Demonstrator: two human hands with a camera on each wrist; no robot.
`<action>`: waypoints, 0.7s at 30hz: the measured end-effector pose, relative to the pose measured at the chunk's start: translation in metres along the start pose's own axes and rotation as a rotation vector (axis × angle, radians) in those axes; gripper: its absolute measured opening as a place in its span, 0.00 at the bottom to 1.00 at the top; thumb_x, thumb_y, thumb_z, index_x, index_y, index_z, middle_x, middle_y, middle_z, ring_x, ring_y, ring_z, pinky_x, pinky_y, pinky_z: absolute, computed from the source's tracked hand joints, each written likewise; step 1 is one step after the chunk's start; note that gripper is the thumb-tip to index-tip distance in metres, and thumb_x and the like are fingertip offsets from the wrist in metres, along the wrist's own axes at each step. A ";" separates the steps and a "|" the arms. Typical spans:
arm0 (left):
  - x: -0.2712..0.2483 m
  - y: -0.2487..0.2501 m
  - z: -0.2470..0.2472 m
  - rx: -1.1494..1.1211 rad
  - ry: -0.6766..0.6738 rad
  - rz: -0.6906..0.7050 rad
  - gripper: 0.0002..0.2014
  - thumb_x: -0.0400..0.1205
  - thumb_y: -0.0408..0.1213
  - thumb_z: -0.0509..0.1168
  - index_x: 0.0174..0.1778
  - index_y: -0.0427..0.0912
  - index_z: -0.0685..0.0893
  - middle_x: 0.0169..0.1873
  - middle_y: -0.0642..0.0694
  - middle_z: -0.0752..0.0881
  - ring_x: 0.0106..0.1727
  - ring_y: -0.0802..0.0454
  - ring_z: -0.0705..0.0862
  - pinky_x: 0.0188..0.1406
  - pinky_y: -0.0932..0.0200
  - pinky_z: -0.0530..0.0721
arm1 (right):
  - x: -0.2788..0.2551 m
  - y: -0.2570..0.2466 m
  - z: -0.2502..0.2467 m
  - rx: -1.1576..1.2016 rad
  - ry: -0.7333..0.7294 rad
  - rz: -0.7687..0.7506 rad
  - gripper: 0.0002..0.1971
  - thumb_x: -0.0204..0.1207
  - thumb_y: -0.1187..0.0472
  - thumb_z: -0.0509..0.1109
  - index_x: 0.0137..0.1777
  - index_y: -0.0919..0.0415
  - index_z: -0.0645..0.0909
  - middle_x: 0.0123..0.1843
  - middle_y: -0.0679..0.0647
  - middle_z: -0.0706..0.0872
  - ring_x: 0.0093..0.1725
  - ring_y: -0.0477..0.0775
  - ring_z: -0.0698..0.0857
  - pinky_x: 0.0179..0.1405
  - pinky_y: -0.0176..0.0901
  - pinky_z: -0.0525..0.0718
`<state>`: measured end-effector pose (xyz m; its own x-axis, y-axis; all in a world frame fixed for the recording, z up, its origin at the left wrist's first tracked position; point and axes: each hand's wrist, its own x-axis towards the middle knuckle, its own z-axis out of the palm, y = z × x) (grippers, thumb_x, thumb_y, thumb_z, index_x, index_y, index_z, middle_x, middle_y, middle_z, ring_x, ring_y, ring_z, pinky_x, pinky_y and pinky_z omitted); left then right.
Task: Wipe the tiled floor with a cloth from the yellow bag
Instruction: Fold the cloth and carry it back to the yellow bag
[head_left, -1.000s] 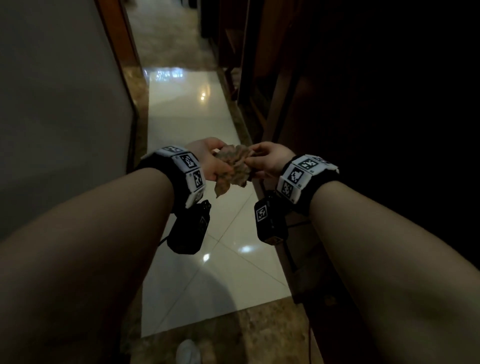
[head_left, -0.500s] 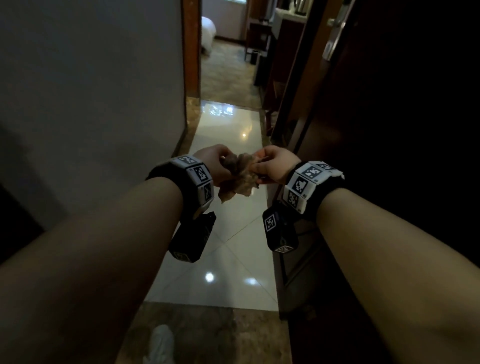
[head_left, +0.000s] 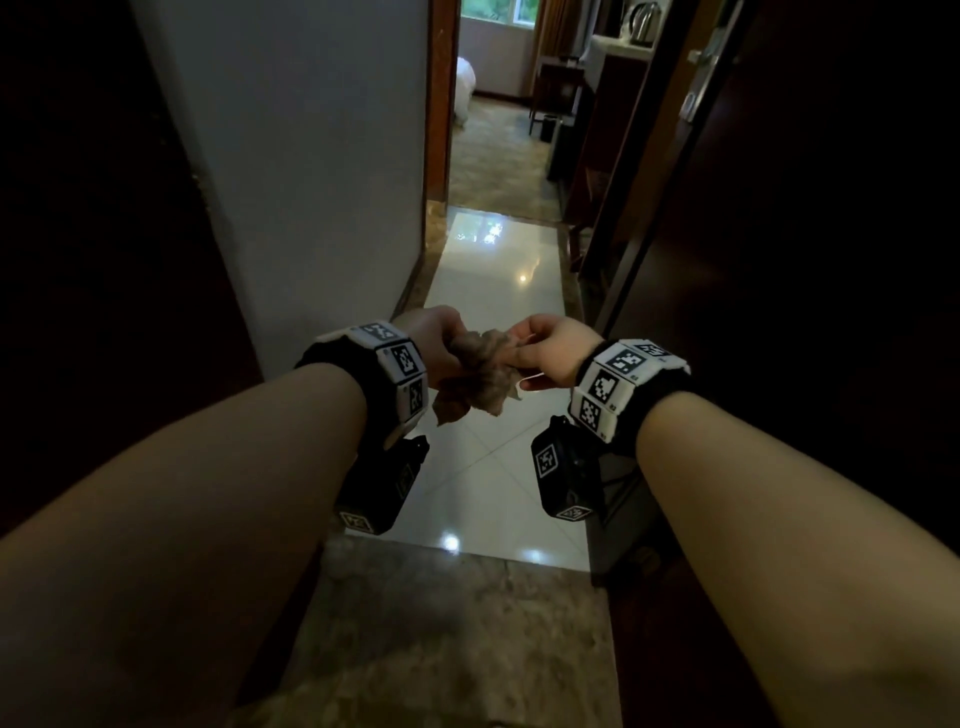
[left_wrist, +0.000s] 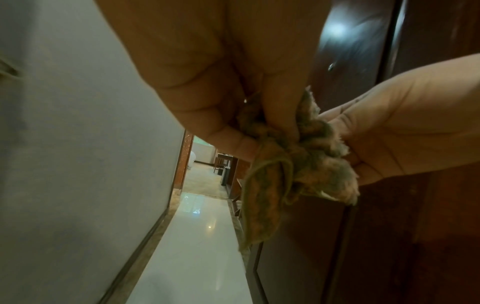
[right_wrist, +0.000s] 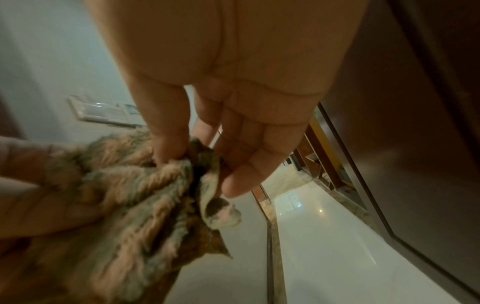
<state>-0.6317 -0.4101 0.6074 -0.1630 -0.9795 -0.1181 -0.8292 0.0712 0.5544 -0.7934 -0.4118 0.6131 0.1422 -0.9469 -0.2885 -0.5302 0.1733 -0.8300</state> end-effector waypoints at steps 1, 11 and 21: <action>-0.016 -0.008 0.000 0.018 -0.001 0.010 0.15 0.75 0.35 0.69 0.28 0.51 0.70 0.43 0.41 0.81 0.46 0.42 0.81 0.48 0.52 0.80 | -0.013 0.000 0.012 0.003 -0.013 0.004 0.10 0.76 0.69 0.69 0.40 0.53 0.76 0.40 0.50 0.83 0.41 0.49 0.83 0.44 0.40 0.84; -0.194 -0.066 -0.018 0.019 0.048 -0.095 0.16 0.76 0.39 0.70 0.28 0.51 0.69 0.28 0.55 0.73 0.37 0.50 0.77 0.32 0.60 0.73 | -0.126 -0.017 0.125 0.077 -0.267 -0.018 0.11 0.79 0.71 0.65 0.42 0.53 0.77 0.39 0.51 0.81 0.36 0.46 0.81 0.42 0.38 0.83; -0.369 -0.131 -0.034 -0.060 0.173 -0.483 0.19 0.79 0.36 0.65 0.67 0.41 0.77 0.53 0.44 0.80 0.54 0.46 0.80 0.47 0.58 0.74 | -0.206 -0.052 0.262 -0.204 -0.578 -0.219 0.08 0.75 0.64 0.72 0.43 0.51 0.76 0.49 0.55 0.82 0.48 0.57 0.85 0.51 0.49 0.89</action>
<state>-0.4447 -0.0643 0.6064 0.3262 -0.9150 -0.2373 -0.7548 -0.4032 0.5173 -0.5762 -0.1546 0.5903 0.6618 -0.6460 -0.3804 -0.5775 -0.1158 -0.8081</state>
